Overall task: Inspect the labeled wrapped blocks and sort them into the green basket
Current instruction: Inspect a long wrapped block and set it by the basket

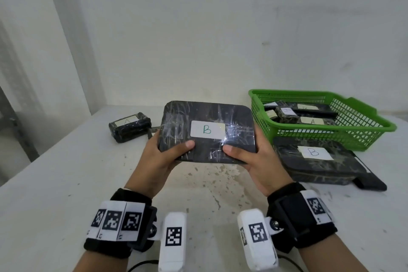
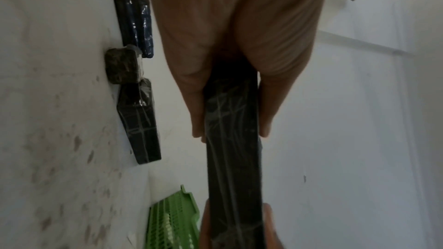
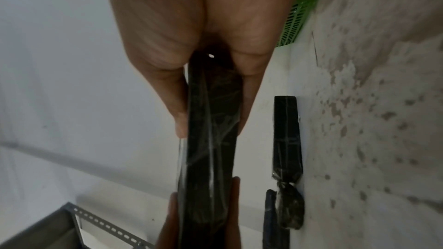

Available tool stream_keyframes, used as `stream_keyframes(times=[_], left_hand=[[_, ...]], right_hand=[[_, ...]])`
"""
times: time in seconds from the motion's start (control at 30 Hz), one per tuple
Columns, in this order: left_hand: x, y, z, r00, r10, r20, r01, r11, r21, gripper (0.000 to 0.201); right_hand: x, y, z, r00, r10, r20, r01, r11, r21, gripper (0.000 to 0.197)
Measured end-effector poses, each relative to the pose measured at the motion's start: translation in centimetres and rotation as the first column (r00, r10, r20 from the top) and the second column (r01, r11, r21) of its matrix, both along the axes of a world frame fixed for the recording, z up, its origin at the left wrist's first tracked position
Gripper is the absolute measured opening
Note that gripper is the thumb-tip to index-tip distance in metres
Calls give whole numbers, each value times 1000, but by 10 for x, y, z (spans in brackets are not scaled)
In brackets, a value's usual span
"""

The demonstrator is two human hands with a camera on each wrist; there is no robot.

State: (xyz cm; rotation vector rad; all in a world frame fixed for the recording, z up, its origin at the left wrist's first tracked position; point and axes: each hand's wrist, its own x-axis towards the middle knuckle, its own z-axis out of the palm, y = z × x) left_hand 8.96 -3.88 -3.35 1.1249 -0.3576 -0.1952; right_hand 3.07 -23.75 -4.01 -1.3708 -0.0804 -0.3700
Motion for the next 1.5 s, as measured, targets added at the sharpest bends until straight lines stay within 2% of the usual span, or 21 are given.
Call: stream_keyframes(times=[0.13, 0.23, 0.37, 0.53, 0.63, 0.7, 0.8, 0.87, 0.9, 1.07, 1.17, 1.27, 1.4, 1.43, 1.5], left_hand=[[5, 2, -4, 999, 36, -11, -36, 999, 26, 63], [7, 5, -5, 1000, -10, -22, 12, 997, 70, 68], [5, 3, -5, 997, -64, -38, 68, 992, 110, 62], [5, 1, -7, 998, 45, 44, -52, 982, 182, 49], [2, 0, -6, 998, 5, 62, -17, 980, 197, 59], [2, 1, -4, 997, -56, 51, 42, 969, 244, 68], [1, 5, 0, 996, -89, 14, 81, 948, 309, 83], [0, 6, 2, 993, -99, -58, 111, 955, 274, 101], [0, 6, 3, 990, -106, -93, 126, 962, 243, 102], [-1, 6, 6, 987, -56, -153, 86, 976, 199, 98], [-1, 4, 5, 990, 18, -137, 6, 984, 179, 85], [-1, 5, 6, 993, 38, -111, -26, 994, 109, 74], [-2, 3, 5, 998, 57, -33, -53, 993, 110, 78], [-3, 2, 4, 998, 59, -8, -57, 991, 120, 76], [-4, 1, 3, 998, 58, 27, -61, 989, 133, 69]], right_hand=[[2, 2, -4, 998, 58, -20, -58, 998, 5, 79], [2, 0, -5, 999, -25, 19, 27, 995, -93, 79], [0, -4, -1, 994, -70, 84, 86, 975, -203, 82], [-1, 1, 1, 996, -76, 55, 81, 991, -104, 65], [3, 1, -2, 988, -149, 45, 151, 987, -61, 37], [4, -2, -1, 981, -187, 55, 190, 980, -64, 29], [2, -4, 2, 969, -219, 110, 233, 963, -138, 35], [2, -3, 0, 966, -224, 131, 245, 953, -178, 42], [2, -1, 0, 967, -219, 133, 241, 953, -185, 45], [1, 2, -2, 964, -177, 196, 218, 953, -212, 54], [0, 5, -2, 961, -173, 217, 223, 946, -234, 55], [-3, 4, 2, 983, -118, 137, 145, 969, -202, 54], [-5, -4, 7, 999, 16, -40, -22, 990, -136, 83], [-4, -4, 7, 997, 25, -74, -34, 991, -128, 82], [-3, -3, 7, 995, 22, -93, -31, 995, -98, 63]])
